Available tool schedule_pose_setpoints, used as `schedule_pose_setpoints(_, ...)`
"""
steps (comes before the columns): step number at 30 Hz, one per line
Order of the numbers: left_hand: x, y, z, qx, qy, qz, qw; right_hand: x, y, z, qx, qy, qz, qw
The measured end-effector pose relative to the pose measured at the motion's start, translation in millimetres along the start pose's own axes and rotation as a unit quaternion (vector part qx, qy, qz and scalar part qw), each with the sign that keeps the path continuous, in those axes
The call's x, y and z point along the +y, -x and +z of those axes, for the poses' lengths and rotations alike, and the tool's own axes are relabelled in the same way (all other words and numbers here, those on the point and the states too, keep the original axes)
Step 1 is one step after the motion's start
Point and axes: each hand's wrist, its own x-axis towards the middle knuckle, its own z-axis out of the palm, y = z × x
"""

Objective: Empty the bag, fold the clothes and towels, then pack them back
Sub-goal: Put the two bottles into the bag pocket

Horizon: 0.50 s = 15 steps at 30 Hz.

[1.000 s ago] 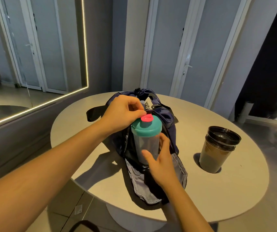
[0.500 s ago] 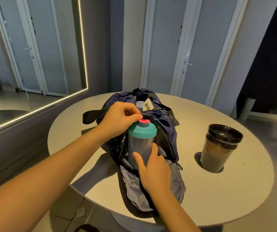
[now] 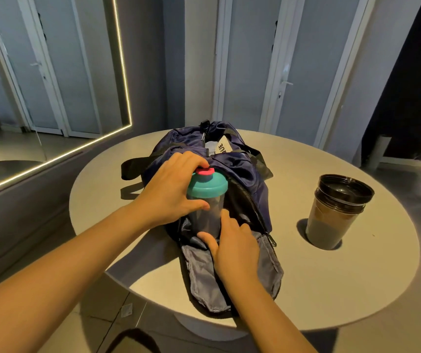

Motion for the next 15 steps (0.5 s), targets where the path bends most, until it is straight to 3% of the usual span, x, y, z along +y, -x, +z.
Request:
schedule_pose_setpoints(8,-7.0,7.9,13.5,0.033,0.011,0.001,0.999,6.5,7.8,-23.6,-0.048,-0.058,-0.057,0.996)
schedule_pose_setpoints(12,-3.4,9.8,17.0,0.047,0.018,0.007,0.999,5.3,-20.9,-73.3,0.151,-0.084,-0.104,0.98)
schedule_pose_setpoints(13,-1.9,10.2,16.8,0.048,0.021,0.007,0.999,3.9,-31.7,-83.7,0.178,-0.056,-0.116,0.975)
schedule_pose_setpoints(15,-0.4,10.6,15.8,0.046,0.022,0.007,0.999,1.2,-54.0,-96.4,0.159,0.013,-0.121,0.98)
